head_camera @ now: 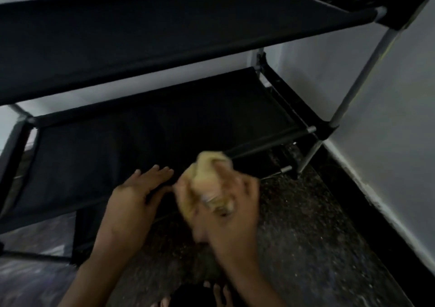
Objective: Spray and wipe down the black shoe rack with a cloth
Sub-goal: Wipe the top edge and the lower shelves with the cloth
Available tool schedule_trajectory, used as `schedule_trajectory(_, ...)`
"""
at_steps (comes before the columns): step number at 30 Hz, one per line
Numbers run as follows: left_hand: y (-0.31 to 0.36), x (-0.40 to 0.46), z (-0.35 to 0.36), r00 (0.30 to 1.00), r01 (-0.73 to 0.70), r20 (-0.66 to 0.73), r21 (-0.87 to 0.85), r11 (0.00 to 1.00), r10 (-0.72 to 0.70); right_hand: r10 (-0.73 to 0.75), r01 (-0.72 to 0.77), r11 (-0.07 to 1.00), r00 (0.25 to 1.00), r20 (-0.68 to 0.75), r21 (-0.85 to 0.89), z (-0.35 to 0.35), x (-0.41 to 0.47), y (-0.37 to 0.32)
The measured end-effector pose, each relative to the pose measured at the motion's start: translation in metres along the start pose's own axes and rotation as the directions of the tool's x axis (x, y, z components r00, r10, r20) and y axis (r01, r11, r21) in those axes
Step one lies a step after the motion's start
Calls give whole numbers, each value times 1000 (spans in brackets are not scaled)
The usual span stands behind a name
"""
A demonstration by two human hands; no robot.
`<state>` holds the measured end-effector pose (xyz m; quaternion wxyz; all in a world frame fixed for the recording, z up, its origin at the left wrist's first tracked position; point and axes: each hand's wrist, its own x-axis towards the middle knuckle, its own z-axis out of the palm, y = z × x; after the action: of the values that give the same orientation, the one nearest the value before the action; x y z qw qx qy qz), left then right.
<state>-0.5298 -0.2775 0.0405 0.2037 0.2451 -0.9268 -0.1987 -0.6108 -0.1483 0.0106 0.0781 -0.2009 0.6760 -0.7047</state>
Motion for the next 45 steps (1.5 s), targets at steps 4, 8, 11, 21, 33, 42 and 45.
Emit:
schedule_trajectory(4, -33, -26, -29, 976, 161, -160, 66, 985, -148, -26, -33, 982, 952, -304, -186, -65, 62, 6)
schedule_trajectory(8, -55, -47, -40, 940, 247, -254, 49, 968, -227, 46, -200, 906, 922, -384, -372, -77, 87, 1)
schedule_trajectory(11, -56, -46, -35, 924, 251, -302, 20, 968, -233, -13, -129, 886, 953, -301, -445, -23, 46, -10)
schedule_trajectory(21, -49, -45, -48, 954, 139, -279, 79, 987, -112, 37, 183, 868, 902, 429, -461, 106, -55, -39)
schedule_trajectory(33, -100, -153, -31, 739, 515, -444, -113, 850, -507, 752, -747, 649, 601, 271, -145, 21, -62, 41)
schedule_trajectory(42, -143, -130, 6, 739, 575, -162, -354, 737, -654, 140, 227, 870, 737, 661, -438, 138, -50, 47)
schedule_trajectory(45, -147, -118, 24, 713, 592, -164, -381, 710, -682, -13, 512, 731, 672, 740, -452, 184, -51, 67)
